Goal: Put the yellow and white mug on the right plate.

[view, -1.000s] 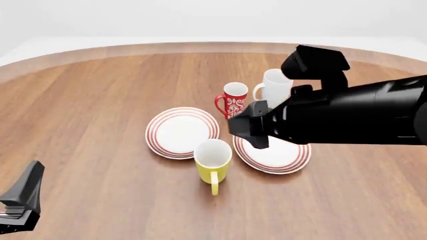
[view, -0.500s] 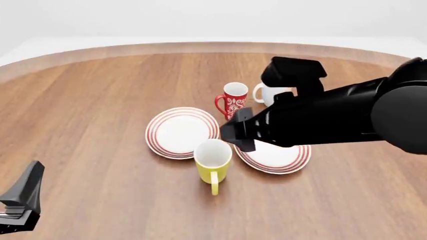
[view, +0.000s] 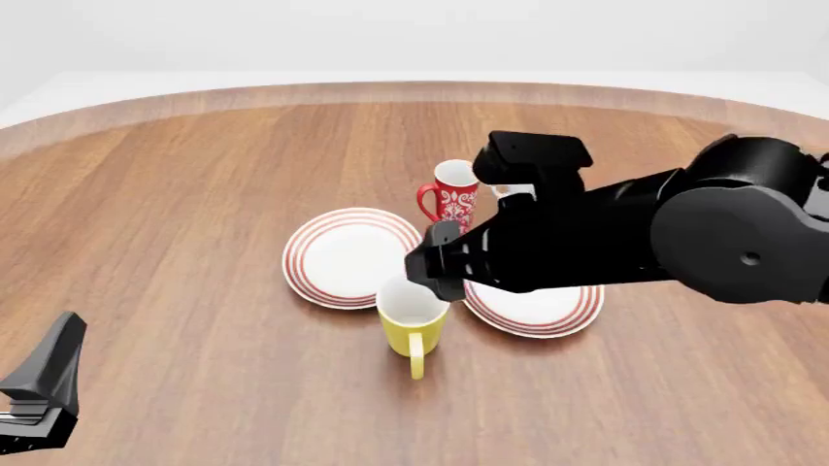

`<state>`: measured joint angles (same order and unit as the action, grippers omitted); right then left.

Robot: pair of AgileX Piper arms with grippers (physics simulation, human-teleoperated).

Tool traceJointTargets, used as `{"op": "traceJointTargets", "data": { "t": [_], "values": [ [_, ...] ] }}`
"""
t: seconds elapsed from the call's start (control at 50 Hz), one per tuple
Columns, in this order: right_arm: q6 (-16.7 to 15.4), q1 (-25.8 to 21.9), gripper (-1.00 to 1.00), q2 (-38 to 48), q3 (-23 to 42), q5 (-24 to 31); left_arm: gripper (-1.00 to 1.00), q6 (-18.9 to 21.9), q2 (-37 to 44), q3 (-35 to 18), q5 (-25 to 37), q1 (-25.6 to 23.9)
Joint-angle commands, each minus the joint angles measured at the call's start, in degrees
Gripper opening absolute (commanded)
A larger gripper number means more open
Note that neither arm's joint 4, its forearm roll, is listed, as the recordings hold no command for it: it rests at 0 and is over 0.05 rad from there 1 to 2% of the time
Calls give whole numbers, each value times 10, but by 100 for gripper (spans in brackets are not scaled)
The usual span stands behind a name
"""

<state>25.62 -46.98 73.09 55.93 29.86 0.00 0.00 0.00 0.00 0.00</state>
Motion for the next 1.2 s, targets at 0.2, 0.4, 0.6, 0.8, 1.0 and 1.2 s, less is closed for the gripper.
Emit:
{"op": "traceJointTargets", "data": {
  "t": [0.2, 0.4, 0.6, 0.8, 1.0, 1.2],
  "values": [
    [17, -8, 100, 35, -31, -52, 100, 0, 0, 0, 0, 0],
    [16, -6, 100, 43, -46, -66, 100, 0, 0, 0, 0, 0],
    [15, -4, 100, 62, -52, -85, 100, 0, 0, 0, 0, 0],
    [22, -10, 100, 80, -58, -103, 100, 0, 0, 0, 0, 0],
    [25, -12, 100, 96, -59, -114, 100, 0, 0, 0, 0, 0],
    [29, -13, 100, 114, -58, -125, 100, 0, 0, 0, 0, 0]
  ]
}}
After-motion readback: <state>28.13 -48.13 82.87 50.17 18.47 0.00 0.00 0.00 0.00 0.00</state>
